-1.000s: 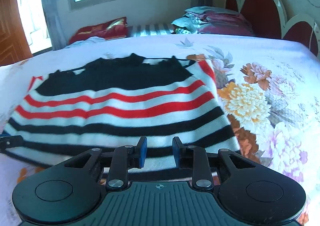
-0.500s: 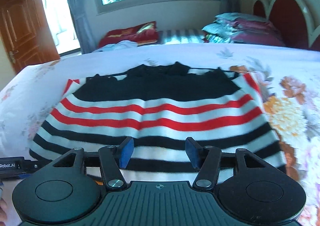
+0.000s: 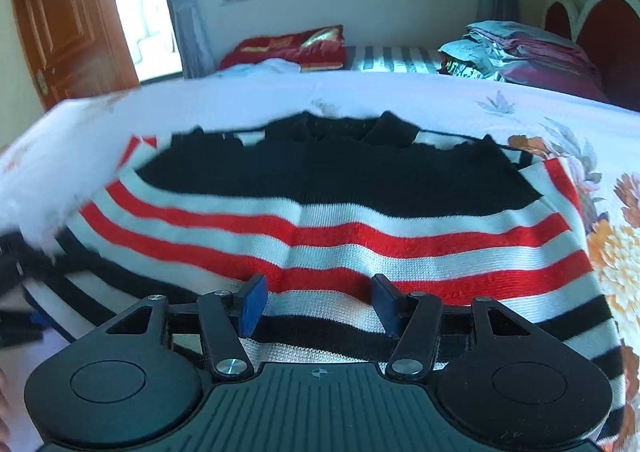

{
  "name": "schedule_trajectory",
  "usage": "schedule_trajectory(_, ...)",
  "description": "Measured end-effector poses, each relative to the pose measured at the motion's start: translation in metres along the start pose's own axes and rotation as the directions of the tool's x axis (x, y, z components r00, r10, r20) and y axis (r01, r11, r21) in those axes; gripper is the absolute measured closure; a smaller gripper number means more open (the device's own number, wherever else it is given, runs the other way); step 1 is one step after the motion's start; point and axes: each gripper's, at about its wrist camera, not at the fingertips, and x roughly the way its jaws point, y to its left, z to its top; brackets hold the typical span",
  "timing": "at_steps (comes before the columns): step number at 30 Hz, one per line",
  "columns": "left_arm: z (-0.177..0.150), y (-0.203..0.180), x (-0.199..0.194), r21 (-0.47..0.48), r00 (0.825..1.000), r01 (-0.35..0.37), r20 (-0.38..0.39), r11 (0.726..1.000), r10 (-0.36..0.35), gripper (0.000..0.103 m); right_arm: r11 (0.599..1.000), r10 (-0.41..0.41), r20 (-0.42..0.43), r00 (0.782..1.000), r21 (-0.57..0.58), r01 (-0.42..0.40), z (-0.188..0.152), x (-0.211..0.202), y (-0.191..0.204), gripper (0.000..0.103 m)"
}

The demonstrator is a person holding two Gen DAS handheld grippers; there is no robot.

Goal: Fold small clothes

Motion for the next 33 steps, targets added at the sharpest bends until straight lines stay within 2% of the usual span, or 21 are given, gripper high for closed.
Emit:
schedule_trajectory(1,0.001,0.001,0.002,-0.009,1.0,0.009,0.011,1.0,-0.009,0.038,1.0,-0.012,0.007,1.0,-0.024,0.012,-0.002,0.003,0.002,0.046)
schedule_trajectory(3,0.001,0.003,0.006,-0.031,0.999,0.005,0.036,1.0,-0.004,0.056,0.997,-0.034,0.013,0.999,-0.074,0.035,-0.005,0.008,0.008,0.044)
schedule_trajectory(4,0.002,0.006,0.009,-0.058,0.999,0.0,0.044,0.998,0.002,0.071,0.995,-0.042,0.017,0.999,-0.093,0.044,-0.006,0.01,0.01,0.042)
schedule_trajectory(5,0.001,0.011,0.011,-0.089,0.999,0.0,0.053,0.996,0.005,0.076,0.993,-0.049,0.024,0.999,-0.109,0.051,-0.008,0.011,0.012,0.042)
schedule_trajectory(7,0.0,0.014,0.012,-0.115,0.997,0.001,0.073,0.993,0.007,0.079,0.992,-0.046,0.037,0.998,-0.12,0.05,-0.012,0.013,0.012,0.041)
schedule_trajectory(10,-0.002,0.004,0.011,-0.083,0.995,-0.011,0.096,0.996,0.019,0.087,0.99,-0.041,0.051,0.998,-0.132,0.048,-0.015,0.012,0.011,0.041)
schedule_trajectory(13,0.001,-0.006,0.006,-0.047,0.993,-0.007,0.116,0.999,0.013,0.089,0.991,-0.035,0.048,0.998,-0.129,0.041,-0.013,0.013,0.01,0.04)
schedule_trajectory(17,0.002,-0.032,-0.005,0.071,0.988,-0.008,0.154,0.997,-0.003,0.089,0.993,-0.015,0.044,0.999,-0.119,0.021,-0.011,0.01,0.006,0.04)
schedule_trajectory(20,-0.003,-0.062,-0.015,0.221,0.983,-0.007,0.178,0.975,-0.033,0.089,0.994,0.008,0.033,0.999,-0.105,-0.004,-0.007,0.008,0.001,0.04)
schedule_trajectory(23,-0.009,-0.1,-0.017,0.37,0.981,0.008,0.175,0.929,-0.078,0.089,0.997,0.022,0.038,0.999,-0.079,-0.019,-0.003,0.0,-0.007,0.04)
schedule_trajectory(25,-0.016,-0.126,-0.015,0.463,0.981,0.023,0.16,0.886,-0.109,0.089,0.999,0.011,0.057,0.998,-0.048,-0.009,-0.002,-0.01,-0.019,0.04)
schedule_trajectory(29,-0.043,-0.175,0.001,0.627,0.981,0.08,0.086,0.775,-0.171,0.089,0.998,-0.02,0.07,0.997,0.057,0.016,-0.003,-0.032,-0.057,0.04)
schedule_trajectory(33,-0.089,-0.21,0.032,0.743,0.981,0.156,-0.041,0.651,-0.188,0.089,0.988,-0.089,0.077,0.993,0.136,0.078,-0.01,-0.055,-0.096,0.04)
